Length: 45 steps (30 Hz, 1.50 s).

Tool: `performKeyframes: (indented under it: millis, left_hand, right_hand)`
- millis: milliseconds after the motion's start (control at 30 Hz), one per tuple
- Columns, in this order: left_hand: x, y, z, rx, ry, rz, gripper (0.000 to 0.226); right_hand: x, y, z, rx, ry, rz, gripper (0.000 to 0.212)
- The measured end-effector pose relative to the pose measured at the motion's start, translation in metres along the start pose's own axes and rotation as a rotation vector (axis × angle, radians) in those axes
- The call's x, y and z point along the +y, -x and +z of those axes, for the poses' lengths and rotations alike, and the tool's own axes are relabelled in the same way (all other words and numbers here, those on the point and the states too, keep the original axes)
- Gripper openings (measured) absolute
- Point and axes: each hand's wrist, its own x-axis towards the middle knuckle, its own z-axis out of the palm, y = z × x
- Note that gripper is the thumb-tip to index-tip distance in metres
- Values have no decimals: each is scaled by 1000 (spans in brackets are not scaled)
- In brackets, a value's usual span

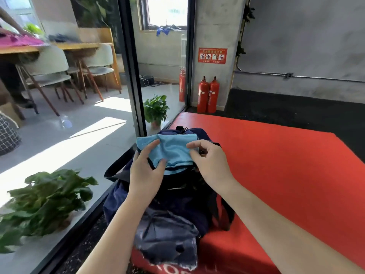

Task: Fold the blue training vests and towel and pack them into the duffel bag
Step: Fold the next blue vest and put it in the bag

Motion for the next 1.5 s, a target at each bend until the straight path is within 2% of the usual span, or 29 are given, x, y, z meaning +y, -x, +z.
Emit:
performKeyframes:
  millis: [167,467,633,767,833,933,1067,1267,1500]
  left_hand:
    - [-19,-32,-11,-158,-102,-5,57]
    - [-59,-61,21,-488,-223,-35,53]
    - [-70,-70,41,-360,-275,-21,53]
    - [-89,-71,55,-449,-403,-141,50]
    - [-94,-70,57,-511,-441,-230,60]
    - [-93,-70,51,-466,-420,-270,77]
    - [-84,-73,39,-380,-397,-191,81]
    - [-46,-82,16,-119,-357,43,62]
    - [13,-107,-13,-109,-446,152,59]
  right_hand:
    - [13,-29,31,-35,106,63,8]
    - [55,-42,32,-90,355,254,19]
    - [67,-40,30,-75,393,259,30]
    - [71,-40,26,-162,499,280,45]
    - [74,-40,22,-192,518,305,48]
    - [76,-39,19,-176,496,317,54]
    - [71,-37,20,-120,493,264,62]
    - [43,-49,7,-85,499,171,66]
    - [-18,-72,-31,-40,523,83,63]
